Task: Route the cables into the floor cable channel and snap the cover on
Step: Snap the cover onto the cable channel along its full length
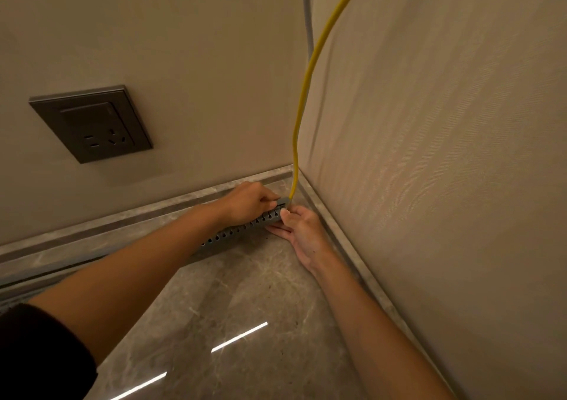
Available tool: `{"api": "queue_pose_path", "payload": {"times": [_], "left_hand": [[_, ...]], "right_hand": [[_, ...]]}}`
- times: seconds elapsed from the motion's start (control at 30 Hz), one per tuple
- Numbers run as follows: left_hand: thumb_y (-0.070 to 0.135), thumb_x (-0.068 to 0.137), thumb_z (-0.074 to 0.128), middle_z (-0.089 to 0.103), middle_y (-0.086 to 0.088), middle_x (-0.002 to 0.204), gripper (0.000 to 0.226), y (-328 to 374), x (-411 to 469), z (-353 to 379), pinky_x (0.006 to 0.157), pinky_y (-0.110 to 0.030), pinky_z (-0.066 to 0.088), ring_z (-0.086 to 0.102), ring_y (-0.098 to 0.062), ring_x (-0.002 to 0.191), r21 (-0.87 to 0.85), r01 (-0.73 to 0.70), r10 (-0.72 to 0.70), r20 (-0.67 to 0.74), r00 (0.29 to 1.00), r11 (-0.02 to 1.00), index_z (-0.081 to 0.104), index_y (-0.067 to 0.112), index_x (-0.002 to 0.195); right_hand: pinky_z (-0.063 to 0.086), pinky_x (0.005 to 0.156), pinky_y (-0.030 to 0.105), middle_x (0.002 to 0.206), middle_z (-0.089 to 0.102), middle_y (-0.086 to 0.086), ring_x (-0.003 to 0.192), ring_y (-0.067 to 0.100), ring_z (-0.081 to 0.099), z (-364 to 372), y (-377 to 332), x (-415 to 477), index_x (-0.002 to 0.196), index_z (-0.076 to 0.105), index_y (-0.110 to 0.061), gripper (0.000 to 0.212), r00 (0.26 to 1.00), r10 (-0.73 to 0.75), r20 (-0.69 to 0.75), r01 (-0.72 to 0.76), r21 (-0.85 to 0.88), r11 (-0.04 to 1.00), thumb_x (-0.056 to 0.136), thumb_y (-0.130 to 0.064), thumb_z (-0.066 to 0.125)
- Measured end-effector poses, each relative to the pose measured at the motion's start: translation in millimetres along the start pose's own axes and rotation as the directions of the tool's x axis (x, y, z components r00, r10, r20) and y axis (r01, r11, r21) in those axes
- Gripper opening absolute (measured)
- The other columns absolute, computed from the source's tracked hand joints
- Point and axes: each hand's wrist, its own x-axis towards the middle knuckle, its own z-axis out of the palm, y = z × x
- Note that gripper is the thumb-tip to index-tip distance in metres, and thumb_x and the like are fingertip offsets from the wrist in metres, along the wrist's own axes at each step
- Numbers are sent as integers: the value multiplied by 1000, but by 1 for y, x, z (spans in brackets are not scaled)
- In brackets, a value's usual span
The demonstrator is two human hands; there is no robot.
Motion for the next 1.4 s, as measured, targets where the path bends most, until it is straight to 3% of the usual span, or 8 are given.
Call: {"api": "queue_pose_path", "payload": {"times": [0.07, 0.33, 0.53, 0.73, 0.9, 1.1, 1.23, 1.4], "left_hand": [[13, 95, 47, 59, -4, 85, 25, -2, 4, 0, 76, -25, 35, 50, -13, 84, -36, 29, -28, 20, 999, 999, 69, 5, 104], [12, 96, 43, 56, -8, 82, 26, -6, 3, 0, 72, -27, 35, 48, -15, 79, -10, 33, -32, 68, 997, 999, 65, -2, 100], [10, 95, 43, 68, -15, 94, 25, -6, -4, 4, 79, -34, 45, 59, -25, 88, -54, 22, -20, 21, 1000, 998, 66, 2, 103], [12, 90, 49, 60, -7, 86, 25, 5, -13, 6, 79, -36, 46, 54, -21, 82, -34, -32, 30, -55, 998, 999, 67, 11, 108], [11, 89, 53, 66, -10, 91, 25, 3, -15, 9, 79, -35, 46, 57, -23, 84, -3, -62, 61, -97, 993, 998, 66, 12, 111], [9, 89, 50, 64, -17, 104, 36, 1, -16, 27, 83, -34, 43, 58, -31, 99, 105, -62, 86, -241, 967, 993, 59, 19, 122], [22, 90, 54, 61, -18, 114, 41, -6, -21, 27, 85, -34, 44, 57, -33, 104, 200, -91, 125, -169, 978, 976, 50, 12, 129], [21, 92, 50, 58, -18, 124, 41, -10, -25, 29, 89, -39, 44, 57, -33, 108, 342, -56, 98, -107, 989, 938, 44, 5, 129]], "right_hand": [[59, 64, 21, 83, 62, 12, 78, 19, 63, 1, 0, 0, 83, 52, -6, 17, 1000, 1, -18, -1, -18, 1000, 96, -1, 41], [58, 66, 22, 82, 63, 12, 77, 18, 64, 2, -2, -1, 83, 57, -3, 20, 999, 34, -34, -35, -17, 999, 95, 0, 42], [57, 68, 22, 87, 63, 10, 82, 18, 63, 3, -4, -1, 118, 52, 10, 27, 998, 64, -18, -64, -30, 997, 96, 1, 40], [53, 79, 33, 91, 62, 12, 85, 22, 62, 7, -3, 0, 118, 53, 10, 27, 995, 73, -75, -76, -39, 996, 96, 1, 40], [54, 75, 31, 85, 63, 12, 79, 20, 62, 9, -4, -1, 114, 54, 10, 25, 992, 78, -101, -82, -35, 996, 96, 2, 39], [57, 63, 24, 82, 60, 12, 73, 17, 61, 13, -3, 0, 105, 57, 6, 20, 981, 65, -182, -81, -83, 993, 95, 3, 40], [57, 60, 23, 83, 61, 11, 72, 17, 62, 14, -2, 0, 112, 56, 10, 24, 974, 61, -219, -87, -112, 990, 94, 2, 42], [56, 58, 23, 81, 60, 12, 70, 17, 61, 16, -4, 0, 112, 54, 15, 25, 972, 72, -223, -100, -118, 988, 95, 1, 42]]}}
